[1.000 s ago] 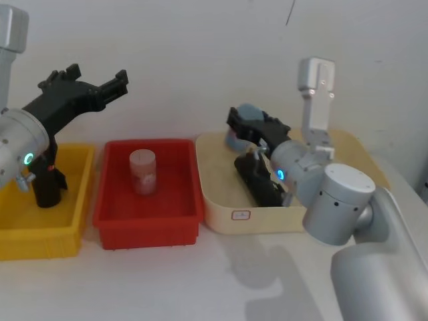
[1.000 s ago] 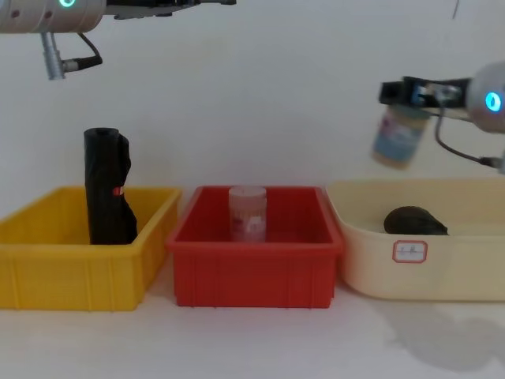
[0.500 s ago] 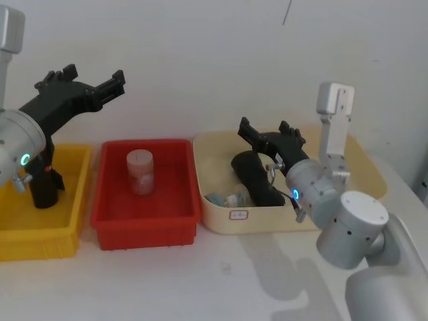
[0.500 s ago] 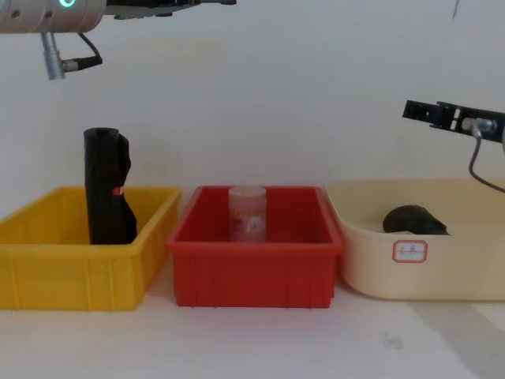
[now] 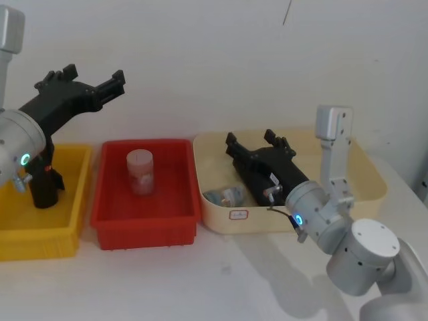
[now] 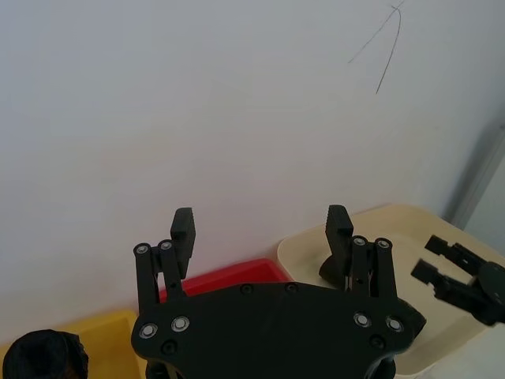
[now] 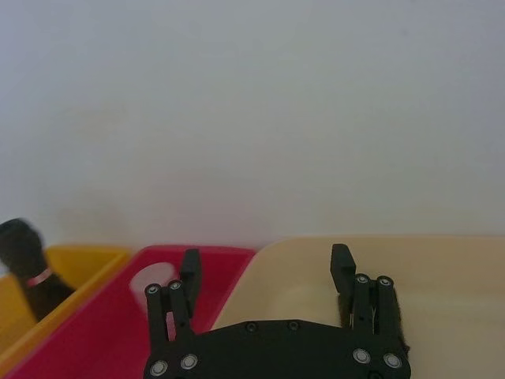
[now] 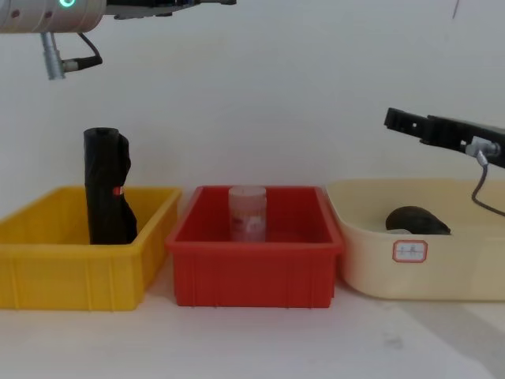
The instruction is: Pick up the garbage bag with the one hand and transfer it to the other hand.
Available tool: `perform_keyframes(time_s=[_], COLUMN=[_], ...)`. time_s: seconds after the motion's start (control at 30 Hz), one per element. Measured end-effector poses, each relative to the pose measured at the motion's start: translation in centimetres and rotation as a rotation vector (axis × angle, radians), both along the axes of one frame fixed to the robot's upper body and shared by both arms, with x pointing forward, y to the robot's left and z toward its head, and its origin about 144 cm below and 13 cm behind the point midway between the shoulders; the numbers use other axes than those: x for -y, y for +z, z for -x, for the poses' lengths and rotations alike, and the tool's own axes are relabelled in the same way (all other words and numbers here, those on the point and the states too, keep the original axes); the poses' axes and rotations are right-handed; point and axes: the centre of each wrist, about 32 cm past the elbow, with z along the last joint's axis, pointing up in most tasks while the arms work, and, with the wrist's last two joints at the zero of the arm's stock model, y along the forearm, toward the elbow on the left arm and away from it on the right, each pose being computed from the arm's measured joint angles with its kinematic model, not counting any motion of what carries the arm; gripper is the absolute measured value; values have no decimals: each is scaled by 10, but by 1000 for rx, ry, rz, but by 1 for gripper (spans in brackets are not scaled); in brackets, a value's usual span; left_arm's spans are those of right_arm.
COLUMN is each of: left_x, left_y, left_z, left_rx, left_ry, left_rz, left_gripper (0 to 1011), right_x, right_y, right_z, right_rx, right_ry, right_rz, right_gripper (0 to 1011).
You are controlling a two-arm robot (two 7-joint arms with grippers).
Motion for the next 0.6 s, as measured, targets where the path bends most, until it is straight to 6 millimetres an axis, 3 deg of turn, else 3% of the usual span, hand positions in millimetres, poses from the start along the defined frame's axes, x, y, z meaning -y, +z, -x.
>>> perform_keyframes(time_s=[0.6], left_x=[1], left_y=[-19], left_z=[-3], left_rx=[-29], left_ry=[-45], left_rz=[-51], left_gripper=[1001], right_x=[5], right_y=[-21], right_z=[27], right_rx=[83], right_ry=[276], right_rz=[53], right_gripper=[1001])
